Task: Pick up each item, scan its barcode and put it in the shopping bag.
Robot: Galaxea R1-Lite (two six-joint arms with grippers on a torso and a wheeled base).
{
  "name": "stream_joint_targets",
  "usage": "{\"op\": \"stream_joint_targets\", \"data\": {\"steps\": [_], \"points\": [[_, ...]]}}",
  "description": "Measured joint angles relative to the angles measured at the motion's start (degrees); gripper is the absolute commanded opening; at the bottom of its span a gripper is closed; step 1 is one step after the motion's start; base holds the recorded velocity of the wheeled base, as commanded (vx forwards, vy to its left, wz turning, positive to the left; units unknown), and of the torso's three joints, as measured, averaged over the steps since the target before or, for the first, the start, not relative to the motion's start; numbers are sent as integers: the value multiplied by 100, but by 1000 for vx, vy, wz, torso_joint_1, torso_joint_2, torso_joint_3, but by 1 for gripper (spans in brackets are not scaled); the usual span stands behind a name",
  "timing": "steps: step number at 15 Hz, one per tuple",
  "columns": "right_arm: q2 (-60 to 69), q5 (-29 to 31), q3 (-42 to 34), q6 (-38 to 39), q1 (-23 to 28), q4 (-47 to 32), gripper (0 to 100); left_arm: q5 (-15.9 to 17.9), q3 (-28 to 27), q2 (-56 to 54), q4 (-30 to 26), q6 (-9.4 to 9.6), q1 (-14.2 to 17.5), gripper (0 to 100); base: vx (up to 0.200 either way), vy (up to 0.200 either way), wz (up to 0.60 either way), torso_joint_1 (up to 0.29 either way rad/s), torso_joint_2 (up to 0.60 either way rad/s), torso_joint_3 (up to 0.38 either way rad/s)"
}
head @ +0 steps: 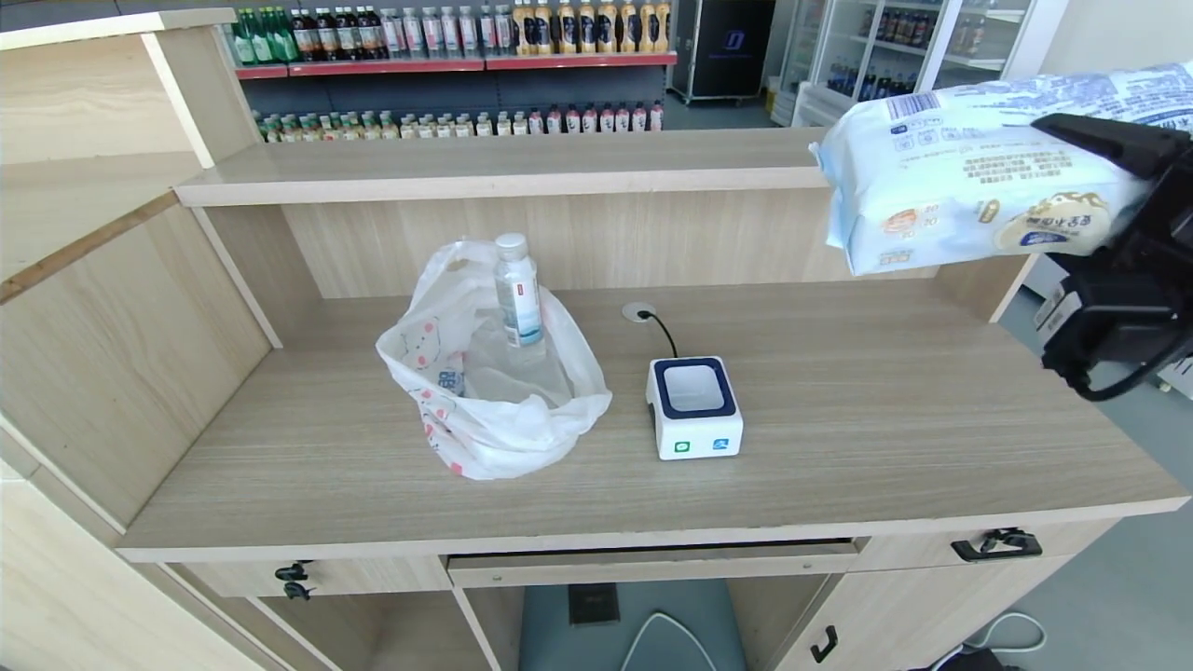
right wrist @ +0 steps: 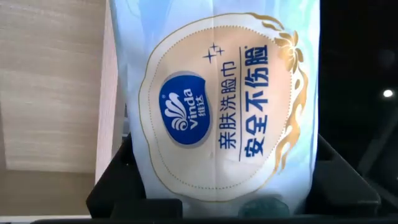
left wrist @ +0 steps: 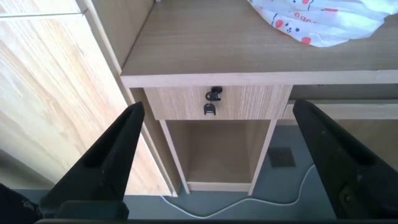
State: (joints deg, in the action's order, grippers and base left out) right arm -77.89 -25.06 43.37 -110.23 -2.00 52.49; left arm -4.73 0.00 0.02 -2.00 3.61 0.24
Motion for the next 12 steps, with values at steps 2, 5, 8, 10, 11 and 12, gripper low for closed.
{"op": "stream_joint_targets", "data": {"steps": [2, 5, 8, 10, 11, 12], "points": [[575, -107, -823, -744, -380, 416, 0, 0, 0, 0, 0, -2, 0, 100, 0, 0, 0, 0, 0, 0], [1297, -282, -1623, -1627, -1040, 912, 0, 0, 0, 0, 0, 0, 0, 100, 0, 0, 0, 0, 0, 0], [1766, -279, -1810, -2275, -1740, 1106, 0, 0, 0, 0, -2, -2, 0, 100, 0, 0, 0, 0, 0, 0], [1913, -290, -1846, -2427, -1919, 1114, 0, 0, 0, 0, 0, 0, 0, 100, 0, 0, 0, 0, 0, 0], [1965, -299, -1885, -2572, -1991, 1117, 0, 0, 0, 0, 0, -2, 0, 100, 0, 0, 0, 0, 0, 0], [2014, -358, -1926, -2704, -2049, 1114, 0, 0, 0, 0, 0, 0, 0, 100, 0, 0, 0, 0, 0, 0]]}}
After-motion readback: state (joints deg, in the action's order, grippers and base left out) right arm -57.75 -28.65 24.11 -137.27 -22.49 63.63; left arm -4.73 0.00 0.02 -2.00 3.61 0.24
